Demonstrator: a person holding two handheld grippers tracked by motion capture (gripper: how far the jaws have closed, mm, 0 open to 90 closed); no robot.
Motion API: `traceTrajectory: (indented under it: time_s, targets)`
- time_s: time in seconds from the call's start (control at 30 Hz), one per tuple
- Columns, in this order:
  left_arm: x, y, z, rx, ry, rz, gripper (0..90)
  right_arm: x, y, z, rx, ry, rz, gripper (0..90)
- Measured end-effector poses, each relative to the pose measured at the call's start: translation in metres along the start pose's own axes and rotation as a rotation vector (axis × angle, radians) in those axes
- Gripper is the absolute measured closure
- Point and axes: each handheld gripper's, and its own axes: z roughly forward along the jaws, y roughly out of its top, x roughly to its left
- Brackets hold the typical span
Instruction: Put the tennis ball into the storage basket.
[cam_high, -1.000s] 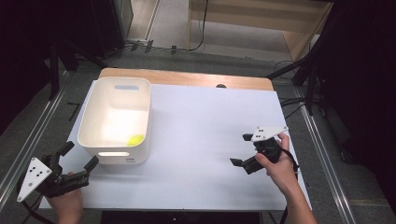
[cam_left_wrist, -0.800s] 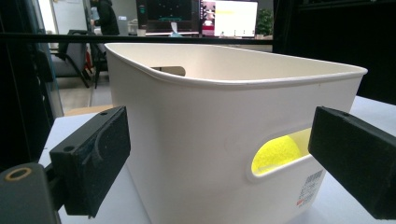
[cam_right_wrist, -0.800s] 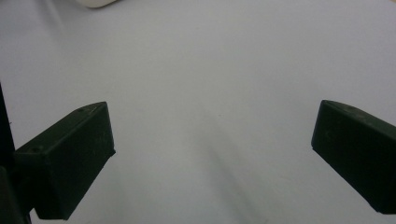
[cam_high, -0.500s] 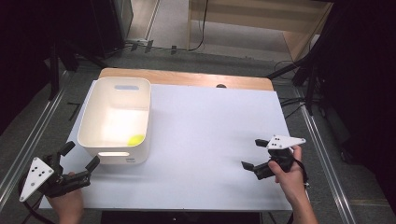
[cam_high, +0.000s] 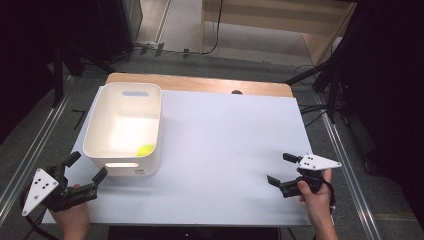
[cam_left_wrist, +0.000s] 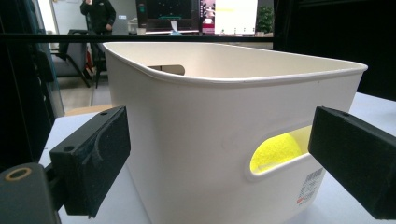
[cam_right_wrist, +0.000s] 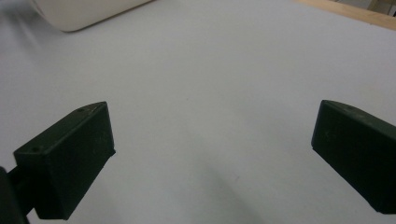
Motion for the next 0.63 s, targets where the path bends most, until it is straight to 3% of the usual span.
traceTrajectory:
  time_s: [0.37,0.63]
  targets:
    - [-0.001,0.0,-0.001,0.004,-0.01,0.004,5.8,-0.002,-0.024,-0.014,-0.14,-0.016,0.027,0.0]
    - [0.0,0.0,0.0,-0.008,-0.015,-0.005,5.8,-0.004,-0.031,-0.013,-0.149,-0.008,0.041,0.0]
